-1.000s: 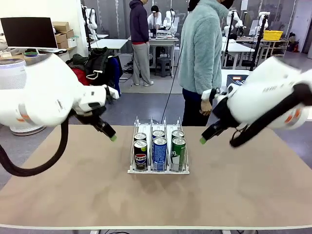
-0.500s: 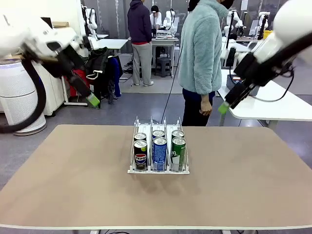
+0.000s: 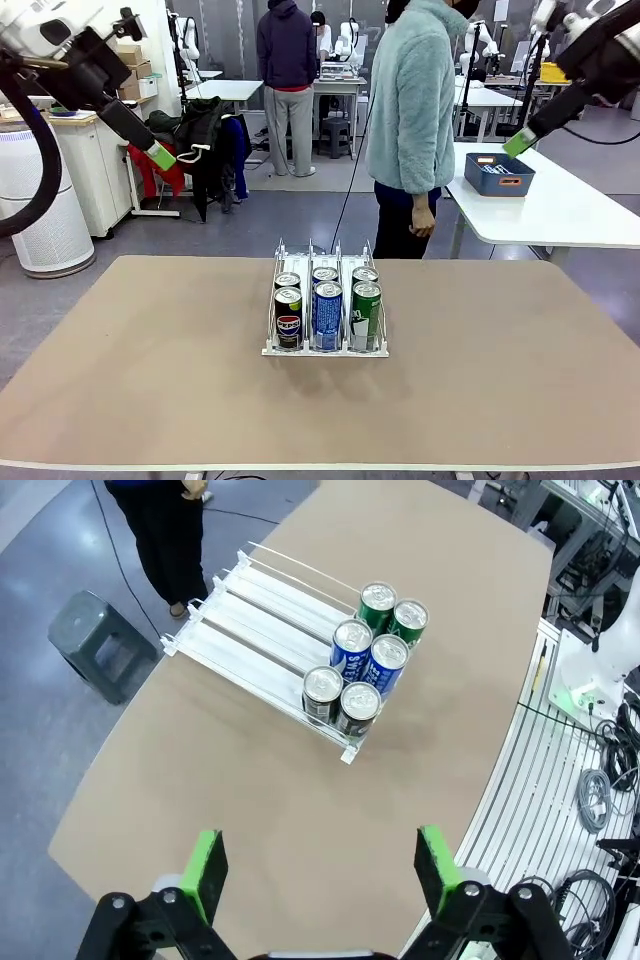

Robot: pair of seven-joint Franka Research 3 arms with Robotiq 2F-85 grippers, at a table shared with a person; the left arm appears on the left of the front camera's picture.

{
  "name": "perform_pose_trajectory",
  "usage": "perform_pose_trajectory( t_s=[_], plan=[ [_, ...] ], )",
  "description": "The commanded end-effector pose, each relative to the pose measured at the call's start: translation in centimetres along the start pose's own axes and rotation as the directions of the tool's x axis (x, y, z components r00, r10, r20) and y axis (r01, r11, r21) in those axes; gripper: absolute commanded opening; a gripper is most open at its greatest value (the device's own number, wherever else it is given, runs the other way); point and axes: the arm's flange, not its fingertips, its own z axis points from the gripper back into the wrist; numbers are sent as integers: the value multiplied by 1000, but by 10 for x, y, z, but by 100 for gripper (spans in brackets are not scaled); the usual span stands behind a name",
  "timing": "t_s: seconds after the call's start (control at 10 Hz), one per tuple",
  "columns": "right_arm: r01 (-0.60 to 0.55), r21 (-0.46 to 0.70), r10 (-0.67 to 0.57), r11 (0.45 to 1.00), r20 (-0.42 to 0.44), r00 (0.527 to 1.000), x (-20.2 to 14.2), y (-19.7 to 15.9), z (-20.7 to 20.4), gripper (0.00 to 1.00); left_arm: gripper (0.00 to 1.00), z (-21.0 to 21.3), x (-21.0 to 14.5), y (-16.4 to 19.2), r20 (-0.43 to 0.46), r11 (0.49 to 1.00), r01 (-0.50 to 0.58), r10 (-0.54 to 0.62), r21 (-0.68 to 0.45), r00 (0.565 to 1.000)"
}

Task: Fill the beverage cans into the dispenser.
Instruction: Pick up the Sprite handed by the human.

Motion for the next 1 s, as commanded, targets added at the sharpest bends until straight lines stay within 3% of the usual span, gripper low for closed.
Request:
perform_pose_trajectory(
  t_s=[0.0, 0.1, 0.4, 0.6, 0.9],
  plan=[
    [16, -185, -11, 983, 29, 1000, -13, 5, -32, 100, 100, -7, 3, -3, -18, 1000, 7, -7, -11, 1000],
    [0, 0, 0, 1000, 0, 1000, 0, 0, 0, 100, 100, -7, 3, -3, -18, 1000, 7, -7, -11, 1000],
    [6, -51, -6, 999, 12, 1000, -4, -1, -2, 100, 100, -6, 4, -4, -18, 1000, 8, -8, 2, 1000],
    [-93, -69, 91, 993, -36, 995, 8, -12, 17, 100, 100, 16, 10, 7, -8, 986, 103, -105, -134, 994],
    [-197, -143, 194, 970, -34, 980, 33, -17, 54, 100, 100, 53, 19, 23, 28, 958, 205, -203, -199, 979]
  ],
)
